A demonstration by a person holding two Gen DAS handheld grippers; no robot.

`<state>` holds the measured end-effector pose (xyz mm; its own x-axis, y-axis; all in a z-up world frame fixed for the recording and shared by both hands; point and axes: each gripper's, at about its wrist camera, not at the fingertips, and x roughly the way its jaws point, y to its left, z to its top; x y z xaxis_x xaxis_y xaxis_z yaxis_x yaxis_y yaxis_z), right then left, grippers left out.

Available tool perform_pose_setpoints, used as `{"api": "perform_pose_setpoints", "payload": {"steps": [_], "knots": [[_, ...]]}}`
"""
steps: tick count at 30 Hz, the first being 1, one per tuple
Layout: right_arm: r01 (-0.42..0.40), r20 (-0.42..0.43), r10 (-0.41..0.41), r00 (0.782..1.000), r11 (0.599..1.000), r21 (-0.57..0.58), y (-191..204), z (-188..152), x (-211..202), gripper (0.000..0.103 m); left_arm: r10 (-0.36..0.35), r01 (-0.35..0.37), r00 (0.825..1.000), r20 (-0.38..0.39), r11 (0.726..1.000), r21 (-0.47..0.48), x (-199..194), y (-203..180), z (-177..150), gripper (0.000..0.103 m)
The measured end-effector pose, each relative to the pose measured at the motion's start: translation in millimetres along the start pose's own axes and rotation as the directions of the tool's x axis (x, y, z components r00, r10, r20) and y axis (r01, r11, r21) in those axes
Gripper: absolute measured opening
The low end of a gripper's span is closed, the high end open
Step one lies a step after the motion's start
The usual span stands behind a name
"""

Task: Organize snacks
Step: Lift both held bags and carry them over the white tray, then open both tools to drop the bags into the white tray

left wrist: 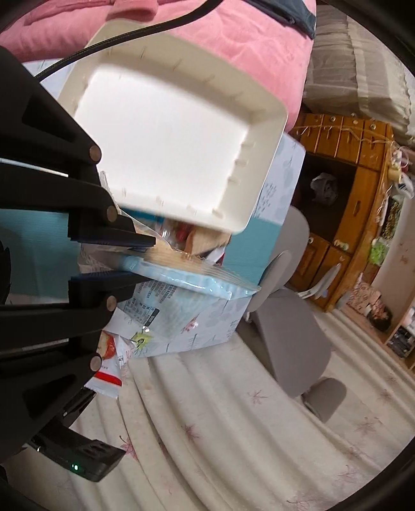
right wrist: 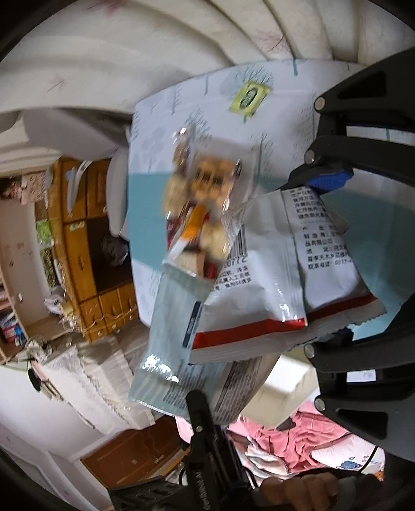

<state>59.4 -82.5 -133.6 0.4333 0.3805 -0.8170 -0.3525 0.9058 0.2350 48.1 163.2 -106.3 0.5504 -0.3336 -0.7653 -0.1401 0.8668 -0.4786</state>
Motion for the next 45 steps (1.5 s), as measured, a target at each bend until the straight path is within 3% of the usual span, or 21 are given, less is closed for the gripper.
{"api": "perform_pose_setpoints", "payload": {"steps": [9,18,21,24,28,37,45], "knots": [[-0.083,0.033,0.084,0.996,0.996,-0.036,83.7,7.4,9.8,0.063,0.05,-0.05,0.998,0.047,0.999,-0.017,-39.0,70.7,6.7,0.011],[-0.16,0.029,0.162,0.986,0.984,-0.08,156.3,7.7,36.9,0.063,0.149,-0.149,0.988,0.033,0.989,0.004,-52.0,122.9,7.9,0.012],[-0.18,0.018,0.183,0.983,0.979,-0.093,173.0,6.2,46.1,0.065,0.172,-0.172,0.985,0.011,0.985,0.014,-50.7,131.1,6.9,0.016],[-0.189,-0.006,0.189,0.982,0.978,-0.092,180.2,3.9,56.2,0.072,0.204,-0.204,0.979,-0.014,0.979,0.006,-47.3,136.2,3.7,0.03],[-0.177,-0.02,0.176,0.984,0.982,-0.069,179.8,-1.1,60.6,0.081,0.211,-0.211,0.978,-0.008,0.977,0.019,-47.6,130.8,3.2,0.065],[-0.12,-0.02,0.12,0.993,0.993,0.007,150.3,-11.1,48.1,0.082,0.236,-0.235,0.972,-0.008,0.97,0.067,-38.1,95.1,-4.4,0.065],[-0.057,0.0,0.057,0.998,0.997,0.058,105.2,-20.0,26.1,0.082,0.223,-0.221,0.975,0.002,0.969,0.114,-25.7,41.4,-19.5,0.065]]}}
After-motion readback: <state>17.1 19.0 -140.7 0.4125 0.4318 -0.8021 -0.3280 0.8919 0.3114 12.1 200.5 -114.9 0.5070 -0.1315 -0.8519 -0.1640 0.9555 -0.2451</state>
